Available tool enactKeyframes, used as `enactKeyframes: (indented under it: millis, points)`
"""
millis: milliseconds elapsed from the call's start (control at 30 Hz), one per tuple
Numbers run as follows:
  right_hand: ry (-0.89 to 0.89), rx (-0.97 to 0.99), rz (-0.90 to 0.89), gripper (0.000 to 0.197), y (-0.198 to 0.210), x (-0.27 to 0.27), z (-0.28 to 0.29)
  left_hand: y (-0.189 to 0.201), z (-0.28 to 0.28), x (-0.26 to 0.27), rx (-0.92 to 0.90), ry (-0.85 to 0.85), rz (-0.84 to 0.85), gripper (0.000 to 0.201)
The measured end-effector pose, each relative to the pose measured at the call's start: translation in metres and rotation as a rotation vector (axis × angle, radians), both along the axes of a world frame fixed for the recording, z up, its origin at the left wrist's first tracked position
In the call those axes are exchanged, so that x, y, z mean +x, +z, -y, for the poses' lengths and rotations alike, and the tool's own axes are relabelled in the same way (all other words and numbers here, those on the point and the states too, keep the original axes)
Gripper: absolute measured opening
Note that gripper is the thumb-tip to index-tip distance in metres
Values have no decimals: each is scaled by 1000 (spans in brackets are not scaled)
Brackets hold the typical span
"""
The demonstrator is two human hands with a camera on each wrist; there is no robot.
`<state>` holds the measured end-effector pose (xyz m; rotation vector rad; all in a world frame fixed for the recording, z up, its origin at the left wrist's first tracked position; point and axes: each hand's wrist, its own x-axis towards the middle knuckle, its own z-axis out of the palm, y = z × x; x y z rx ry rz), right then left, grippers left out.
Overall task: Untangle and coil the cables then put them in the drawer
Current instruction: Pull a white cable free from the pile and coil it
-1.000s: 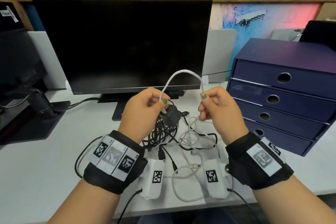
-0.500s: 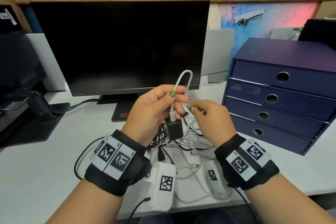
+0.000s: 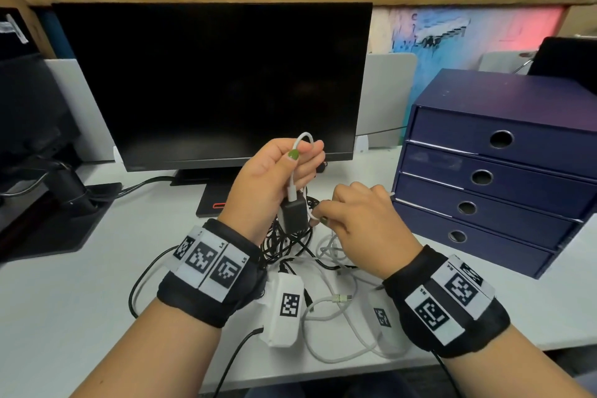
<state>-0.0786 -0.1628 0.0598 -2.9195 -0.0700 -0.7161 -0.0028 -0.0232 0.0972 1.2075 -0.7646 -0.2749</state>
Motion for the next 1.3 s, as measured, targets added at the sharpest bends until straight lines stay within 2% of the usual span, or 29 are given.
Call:
enactKeyframes:
  millis: [133, 367, 467, 567, 633, 767, 867, 1000, 1100, 1233, 1300]
  points:
    - [56, 3, -3, 21, 5, -5, 3, -1, 0, 2, 11, -10, -4, 22]
    - [116, 82, 121, 30, 18, -8, 13, -7, 0, 1, 275, 99, 197, 17]
    - [156, 232, 238, 25, 22, -9, 14, -4, 0, -4, 339, 97, 277, 18]
    - [213, 464, 340, 10, 27, -9, 11, -3, 0, -6, 302, 17, 273, 21]
    - [218, 523, 370, 6, 30, -8, 9, -4, 0, -5, 256, -37, 227, 24]
    - [180, 626, 470, 10, 37, -3, 14, -4, -1, -6, 149, -162, 132, 27]
    - [222, 690, 436, 7, 38, 1, 14, -1, -1, -8, 110, -202, 121, 32]
    - [250, 743, 353, 24, 37, 2, 8, 1, 0, -7, 140, -201, 160, 24]
    - [272, 782, 300, 33, 36, 6, 2, 4, -3, -6, 117, -224, 120, 26]
    - [375, 1029, 225, 37, 33, 8, -6, 10, -9, -6, 129, -284, 138, 30]
    - [442, 1137, 204, 37, 28, 13, -7, 11, -9, -7, 76, -269, 127, 29]
